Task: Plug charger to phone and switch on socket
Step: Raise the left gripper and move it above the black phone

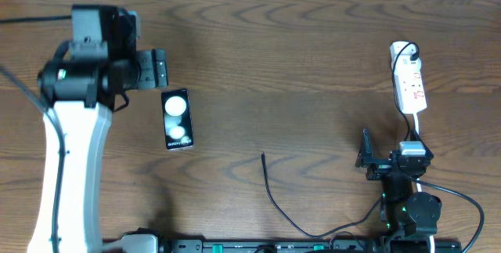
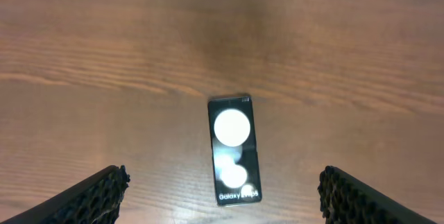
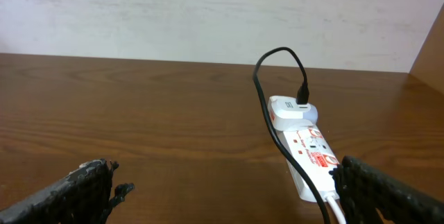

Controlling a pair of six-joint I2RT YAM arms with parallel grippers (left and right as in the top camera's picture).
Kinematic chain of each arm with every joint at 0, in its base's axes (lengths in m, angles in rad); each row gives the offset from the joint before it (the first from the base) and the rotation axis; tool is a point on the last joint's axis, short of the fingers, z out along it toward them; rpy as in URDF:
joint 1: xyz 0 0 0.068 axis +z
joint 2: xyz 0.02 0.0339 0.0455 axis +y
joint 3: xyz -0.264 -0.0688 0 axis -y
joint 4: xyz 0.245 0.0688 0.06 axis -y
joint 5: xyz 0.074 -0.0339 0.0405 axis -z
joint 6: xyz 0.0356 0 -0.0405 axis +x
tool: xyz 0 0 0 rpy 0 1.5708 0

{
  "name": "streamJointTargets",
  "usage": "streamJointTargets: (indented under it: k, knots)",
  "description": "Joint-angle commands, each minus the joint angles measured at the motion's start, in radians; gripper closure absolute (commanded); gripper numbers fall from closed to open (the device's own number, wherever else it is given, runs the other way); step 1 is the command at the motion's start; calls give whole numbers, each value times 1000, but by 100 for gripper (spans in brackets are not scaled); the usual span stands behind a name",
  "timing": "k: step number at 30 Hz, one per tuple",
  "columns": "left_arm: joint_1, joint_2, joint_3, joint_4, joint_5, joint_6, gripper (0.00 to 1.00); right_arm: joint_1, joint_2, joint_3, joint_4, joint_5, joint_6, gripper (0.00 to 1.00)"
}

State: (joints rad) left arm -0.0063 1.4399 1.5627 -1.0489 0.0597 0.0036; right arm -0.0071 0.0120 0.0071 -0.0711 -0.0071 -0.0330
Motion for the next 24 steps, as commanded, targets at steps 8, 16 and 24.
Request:
streamJointTargets:
  k: [8, 16, 24]
  knots:
    - [5, 126, 31, -39, 38, -4, 11, 11, -6, -1, -5, 5, 10, 1]
    - [5, 127, 31, -54, 38, -5, 62, 11, -6, -1, -5, 5, 10, 1]
    - [5, 128, 31, -72, 61, -5, 0, 11, -6, -1, -5, 5, 10, 1]
